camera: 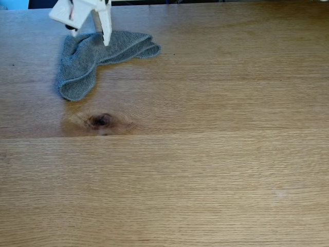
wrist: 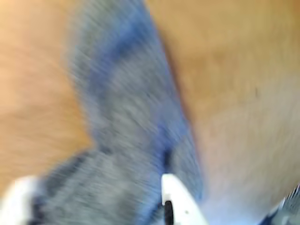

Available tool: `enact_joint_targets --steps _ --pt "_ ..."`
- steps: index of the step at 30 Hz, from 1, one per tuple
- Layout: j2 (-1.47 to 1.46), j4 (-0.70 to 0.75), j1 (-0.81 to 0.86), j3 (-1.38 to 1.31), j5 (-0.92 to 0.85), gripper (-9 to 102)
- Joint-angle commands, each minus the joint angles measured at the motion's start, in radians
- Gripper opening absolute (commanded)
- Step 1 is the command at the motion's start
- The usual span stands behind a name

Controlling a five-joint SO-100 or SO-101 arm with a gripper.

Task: Clean the area in front of the robot

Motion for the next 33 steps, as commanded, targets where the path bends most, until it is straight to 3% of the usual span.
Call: enact_joint_targets --steps 1,7,12,18,22,33 --pt "0.179 0.037 -0.219 -0.012 0.074 9" --pt "0.330 0.081 -0.554 0.003 0.229 0" --pt "0.417 0.118 -0.744 0.003 0.380 0" --pt "0.511 0.169 -0.750 0.005 0.578 0" --pt "0.634 0.319 -0.726 0.023 0.638 0" --pt "1.256 0.494 -0.626 0.514 0.638 0"
